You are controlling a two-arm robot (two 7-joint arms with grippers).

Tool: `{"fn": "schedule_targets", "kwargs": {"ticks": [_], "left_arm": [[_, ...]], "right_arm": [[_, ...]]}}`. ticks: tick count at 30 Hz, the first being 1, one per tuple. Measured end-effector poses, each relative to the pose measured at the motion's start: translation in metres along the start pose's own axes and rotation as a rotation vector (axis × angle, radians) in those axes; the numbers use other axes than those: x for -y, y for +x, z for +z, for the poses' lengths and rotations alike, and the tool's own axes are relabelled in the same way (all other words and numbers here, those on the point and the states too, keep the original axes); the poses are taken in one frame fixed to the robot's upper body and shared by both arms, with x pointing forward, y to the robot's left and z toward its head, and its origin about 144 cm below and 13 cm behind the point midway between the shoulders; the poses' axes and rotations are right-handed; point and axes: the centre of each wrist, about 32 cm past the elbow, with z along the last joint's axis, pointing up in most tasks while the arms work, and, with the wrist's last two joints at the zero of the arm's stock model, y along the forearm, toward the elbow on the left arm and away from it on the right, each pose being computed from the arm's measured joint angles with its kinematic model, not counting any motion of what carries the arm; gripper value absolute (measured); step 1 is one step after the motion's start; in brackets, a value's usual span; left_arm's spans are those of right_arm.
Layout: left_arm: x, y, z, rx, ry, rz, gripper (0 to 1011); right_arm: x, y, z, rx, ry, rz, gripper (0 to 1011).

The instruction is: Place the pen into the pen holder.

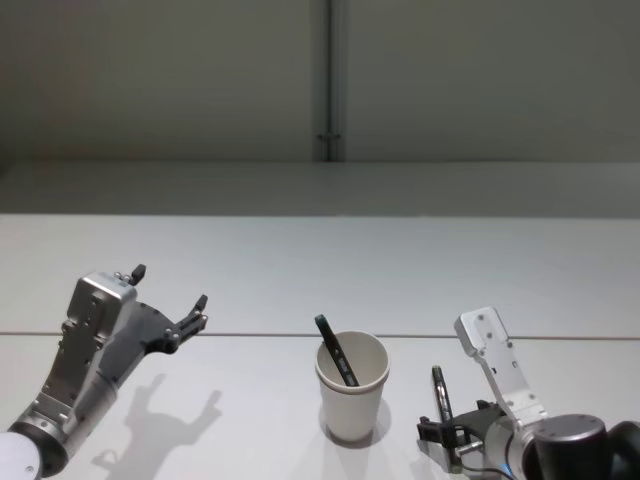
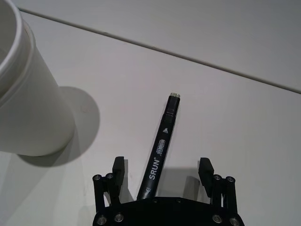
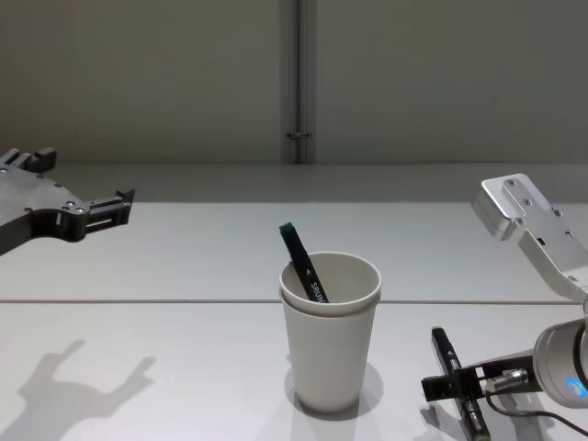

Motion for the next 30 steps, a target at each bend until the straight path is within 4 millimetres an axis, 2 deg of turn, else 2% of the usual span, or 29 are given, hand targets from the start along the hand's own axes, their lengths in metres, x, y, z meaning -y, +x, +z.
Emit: {"fn": "schedule_targets", "kwargs": {"ticks": [30], "left_arm": [[0.0, 0.0, 0.0, 0.0, 0.0, 0.0, 1001]], "right_arm": [[-0.008, -0.0046, -0.0002, 0.016, -0.02, -0.002, 1001]]}}
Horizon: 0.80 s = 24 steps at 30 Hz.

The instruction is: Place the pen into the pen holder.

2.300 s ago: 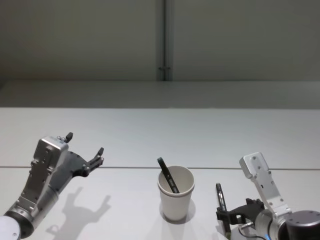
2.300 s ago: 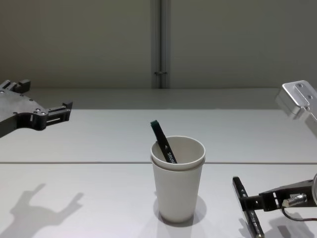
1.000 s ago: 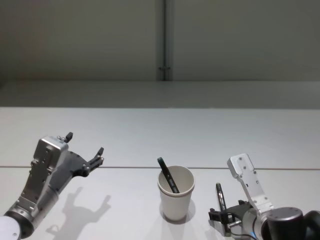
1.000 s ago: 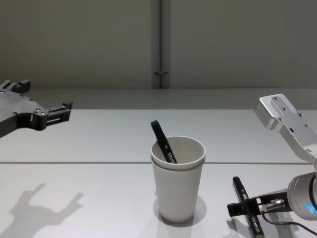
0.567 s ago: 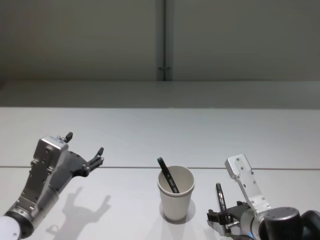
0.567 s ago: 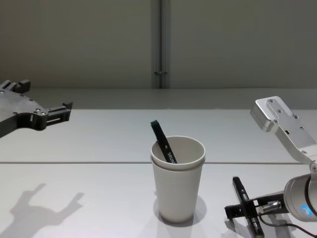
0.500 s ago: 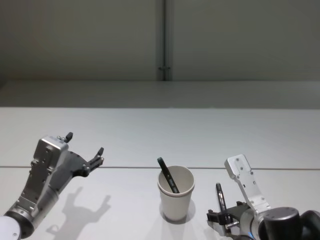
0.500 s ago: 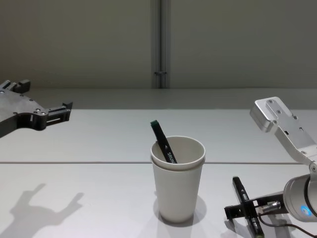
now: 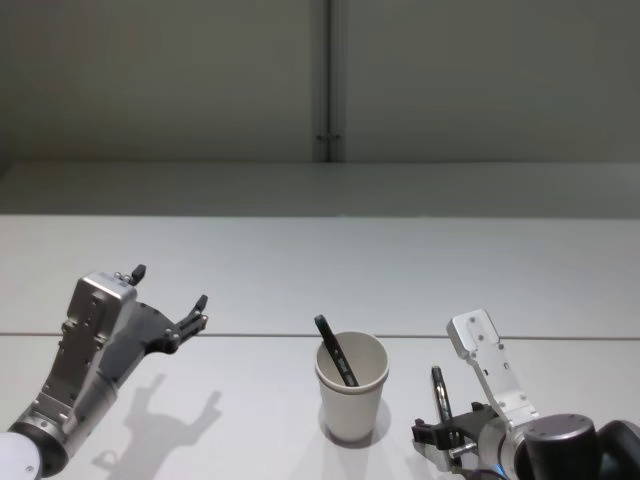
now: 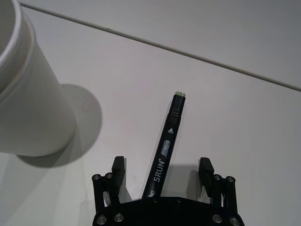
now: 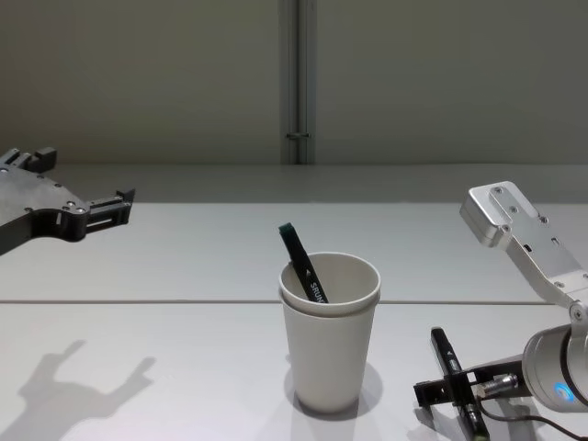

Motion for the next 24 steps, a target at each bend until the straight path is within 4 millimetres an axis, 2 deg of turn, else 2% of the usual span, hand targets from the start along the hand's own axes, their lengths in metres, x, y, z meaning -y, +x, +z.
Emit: {"fn": "schedule_targets", "kwargs": {"ticks": [14, 24], "left_arm": [[0.0, 0.0, 0.0, 0.0, 0.0, 0.0, 1001], [0.0, 0.0, 0.0, 0.0, 0.0, 0.0, 1001]], "right_arm": [[-0.0008, -0.0002, -0.0007, 0.001, -0.003, -0.004, 1002], [-0.0007, -0.0008, -0.0007, 0.0, -0.004, -0.001, 867]]}}
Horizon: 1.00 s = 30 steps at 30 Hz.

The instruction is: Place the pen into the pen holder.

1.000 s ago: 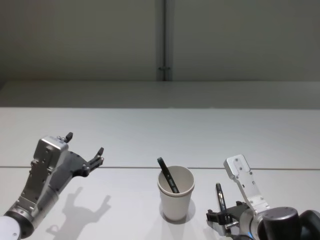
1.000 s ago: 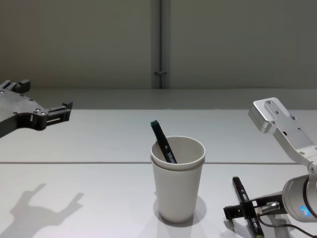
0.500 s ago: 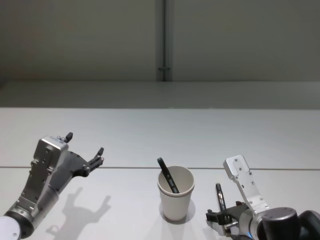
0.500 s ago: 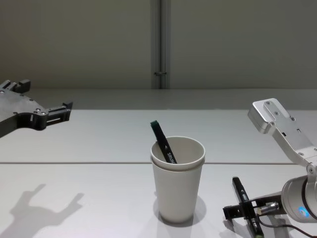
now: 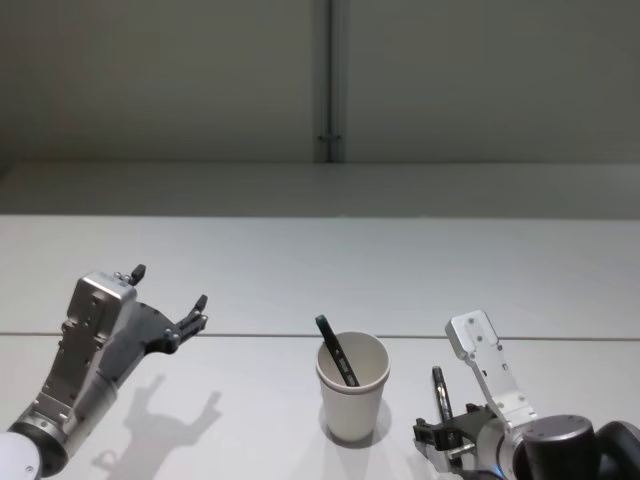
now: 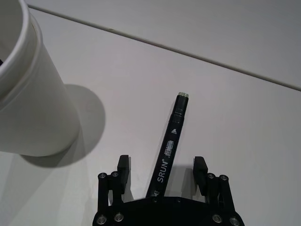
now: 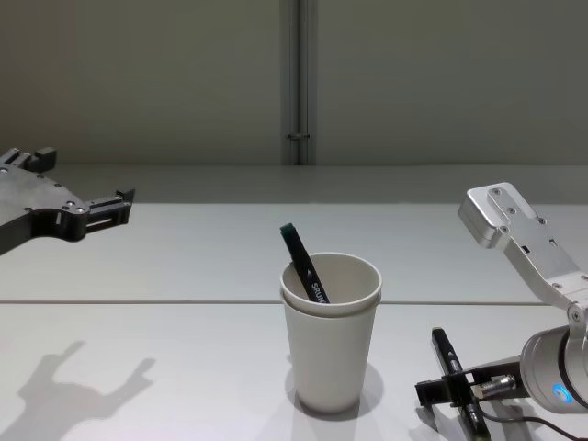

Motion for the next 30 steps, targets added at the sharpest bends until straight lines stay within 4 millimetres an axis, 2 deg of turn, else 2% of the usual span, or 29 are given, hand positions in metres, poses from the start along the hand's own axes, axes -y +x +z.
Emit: {"fn": "schedule_targets", "kwargs": {"ticks": [30], "left_arm": [[0.0, 0.0, 0.0, 0.0, 0.0, 0.0, 1002]], "right_arm": [[0.0025, 0.0029, -0.0028, -0.012, 0.01, -0.012, 690]]}}
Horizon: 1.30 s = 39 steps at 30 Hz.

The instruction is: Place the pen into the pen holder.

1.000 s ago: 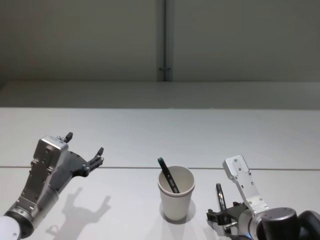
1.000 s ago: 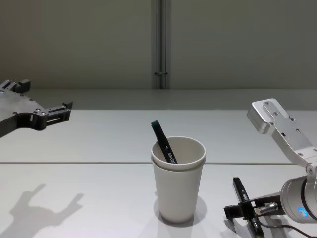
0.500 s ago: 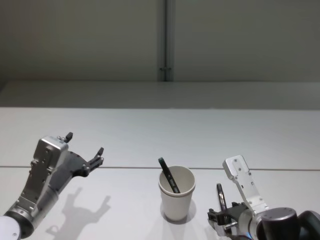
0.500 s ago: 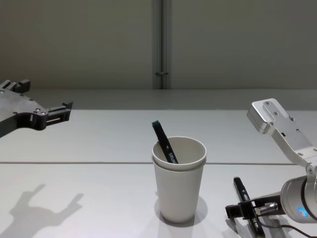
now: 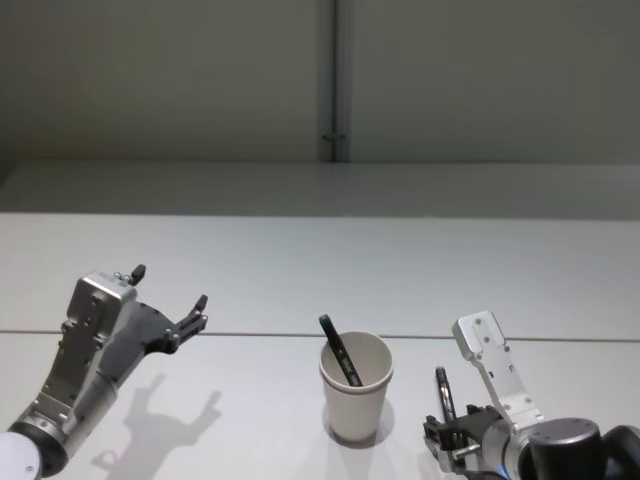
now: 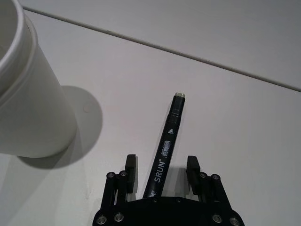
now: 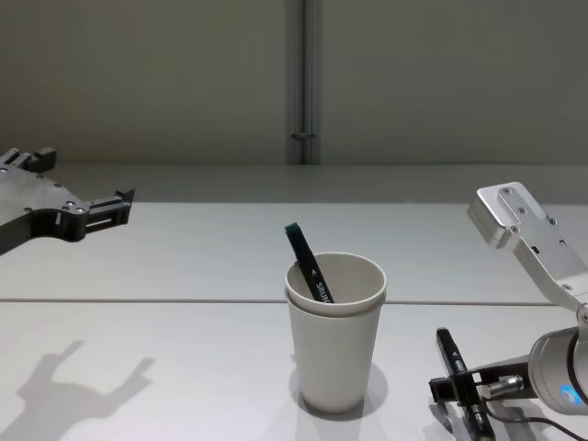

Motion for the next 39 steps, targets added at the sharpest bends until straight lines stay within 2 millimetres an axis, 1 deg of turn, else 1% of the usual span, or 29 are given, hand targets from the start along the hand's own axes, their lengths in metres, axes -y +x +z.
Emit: {"fn": "schedule_targets", "kwargs": {"ticks": [2, 3, 5, 6, 8, 9, 10, 14, 15, 17, 31, 39], "left_arm": [[0.0, 0.0, 0.0, 0.0, 0.0, 0.0, 1001], [0.0, 0.0, 0.0, 0.0, 0.0, 0.0, 1001], [0.0, 0.0, 0.0, 0.0, 0.0, 0.0, 1001], [0.0, 0.0, 0.0, 0.0, 0.0, 0.0, 1001], [0.0, 0.0, 0.0, 0.0, 0.0, 0.0, 1001], [0.0, 0.0, 0.0, 0.0, 0.0, 0.0, 1001], [0.0, 0.0, 0.0, 0.0, 0.0, 0.0, 1002], [0.0, 0.0, 0.0, 0.0, 0.0, 0.0, 1002], [0.0, 0.0, 0.0, 0.0, 0.0, 0.0, 1002], [0.0, 0.0, 0.0, 0.0, 0.0, 0.0, 1002], [0.0, 0.0, 0.0, 0.0, 0.0, 0.0, 1002], [0.0, 0.0, 0.0, 0.0, 0.0, 0.0, 1002]], "right_arm": [[0.0, 0.0, 0.0, -0.002, 0.003, -0.002, 631], [0.0, 0.0, 0.0, -0.002, 0.003, -0.003, 631], [0.0, 0.001, -0.001, -0.001, 0.005, -0.004, 537], [0.001, 0.001, -0.001, -0.001, 0.006, -0.003, 518], [0.001, 0.001, -0.001, 0.0, 0.007, -0.002, 433], [0.001, 0.001, -0.001, 0.0, 0.007, -0.002, 413], [0.001, 0.001, -0.001, 0.001, 0.008, -0.002, 350], [0.002, 0.001, -0.001, 0.001, 0.009, 0.0, 274], [0.002, 0.002, -0.001, 0.002, 0.01, 0.0, 216], [0.002, 0.002, -0.001, 0.005, 0.012, 0.003, 179], [0.003, 0.001, -0.001, 0.007, 0.023, 0.009, 178], [0.012, 0.002, 0.0, 0.048, 0.141, 0.021, 178]]}}
